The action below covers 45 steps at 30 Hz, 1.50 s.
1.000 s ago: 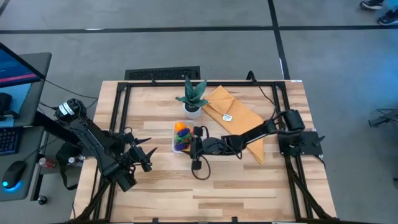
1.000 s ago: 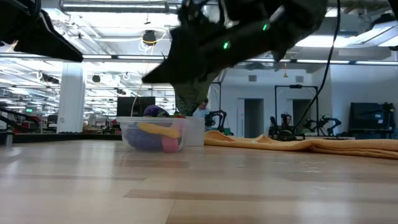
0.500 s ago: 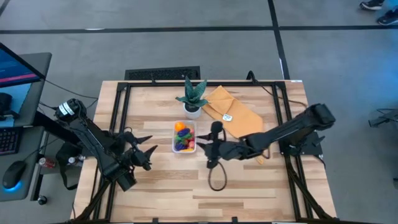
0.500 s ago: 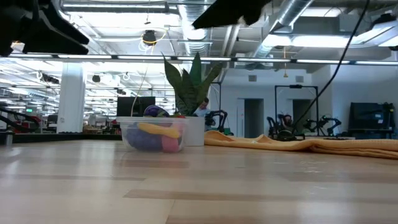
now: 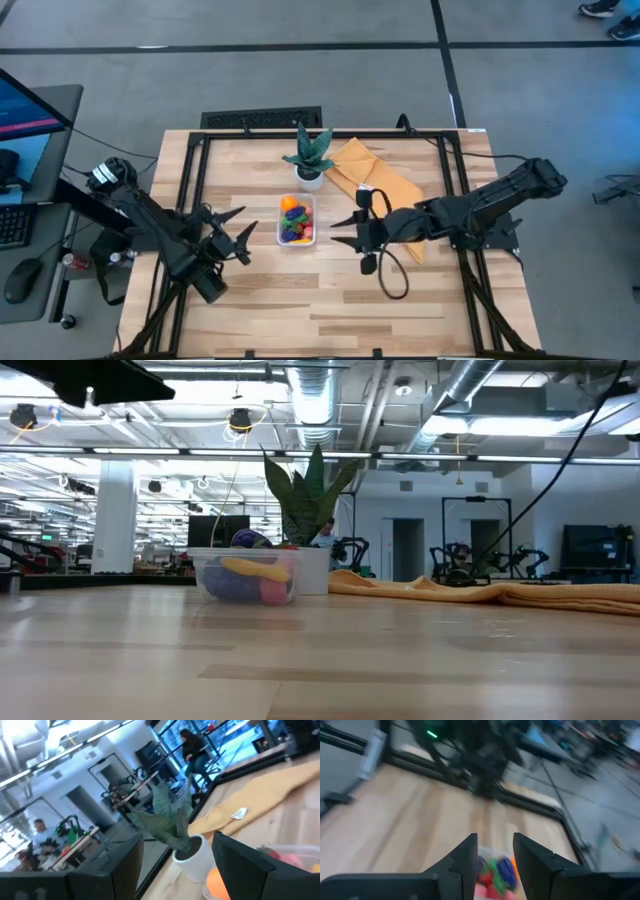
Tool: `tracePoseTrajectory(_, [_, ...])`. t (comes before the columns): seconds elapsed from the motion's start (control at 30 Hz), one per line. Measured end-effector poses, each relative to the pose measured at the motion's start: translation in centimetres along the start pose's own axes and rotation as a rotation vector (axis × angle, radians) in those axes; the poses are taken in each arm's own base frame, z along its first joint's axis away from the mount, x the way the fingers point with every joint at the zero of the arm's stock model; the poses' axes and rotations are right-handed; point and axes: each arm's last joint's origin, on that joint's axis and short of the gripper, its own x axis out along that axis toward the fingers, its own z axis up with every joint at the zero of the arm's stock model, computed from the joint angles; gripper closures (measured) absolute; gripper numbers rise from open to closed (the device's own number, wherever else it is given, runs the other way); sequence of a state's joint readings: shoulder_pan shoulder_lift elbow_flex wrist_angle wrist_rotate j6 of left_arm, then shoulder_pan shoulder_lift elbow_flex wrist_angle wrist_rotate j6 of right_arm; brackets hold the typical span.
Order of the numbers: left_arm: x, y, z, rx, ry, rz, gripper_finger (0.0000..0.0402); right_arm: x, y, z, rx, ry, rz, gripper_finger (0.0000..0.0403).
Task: Pick and placing Produce into tupperware
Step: Return to Home Position
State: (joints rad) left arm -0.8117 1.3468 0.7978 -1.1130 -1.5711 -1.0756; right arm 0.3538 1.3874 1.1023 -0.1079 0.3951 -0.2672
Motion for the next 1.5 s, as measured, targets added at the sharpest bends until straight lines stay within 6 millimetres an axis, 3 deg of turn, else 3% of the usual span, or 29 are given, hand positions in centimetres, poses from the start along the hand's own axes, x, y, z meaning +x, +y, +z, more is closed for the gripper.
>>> tracePoseTrajectory(0.27, [0.1,-0.4,1.0,-0.090,0.002,0.006,0.0174,0.7,-2.7,-0.2,0.020,-0.056,0.057,0.0284])
tracePoseTrajectory(0.4, [-0.2,-1.3,2.8,-0.146,-0.005,-0.006,0.0174,1.5,-3.9,-1.0,0.058,-0.017,0.021,0.0284])
tracePoseTrajectory(0.6, [-0.7,-2.1,8.5,-0.099,0.027,-0.160,0.0174,1.8,-5.6,-1.4,0.087,-0.023,0.001,0.0285])
tracePoseTrajectory(0.7, [-0.6,-2.2,12.4,-0.031,-0.039,-0.419,0.0174,1.6,-6.2,-1.2,0.076,-0.048,0.000,0.0285])
tracePoseTrajectory(0.83, [-0.8,-1.7,16.1,0.067,-0.300,-0.755,0.0174,0.7,-6.6,-0.8,0.057,-0.081,0.006,0.0285])
tracePoseTrajectory(0.93, [-0.7,-0.5,17.6,0.101,-0.363,-0.740,0.0174,-0.8,-6.7,-0.1,0.042,-0.134,0.058,0.0285])
tracePoseTrajectory(1.07, [0.5,1.6,18.0,0.132,-0.368,-0.653,0.0174,-4.3,-7.1,0.8,0.021,-0.222,0.173,0.0285])
tracePoseTrajectory(1.2, [2.2,5.1,18.0,0.098,-0.427,-0.748,0.0174,-7.7,-7.8,1.1,0.017,-0.274,0.228,0.0285])
tracePoseTrajectory(1.37, [4.3,10.2,16.6,0.026,-0.433,-0.871,0.0174,-10.6,-8.2,1.0,0.007,-0.300,0.264,0.0285])
tracePoseTrajectory(1.5, [4.9,13.3,14.8,-0.036,-0.450,-0.908,0.0174,-11.4,-8.4,0.2,0.003,-0.294,0.251,0.0285])
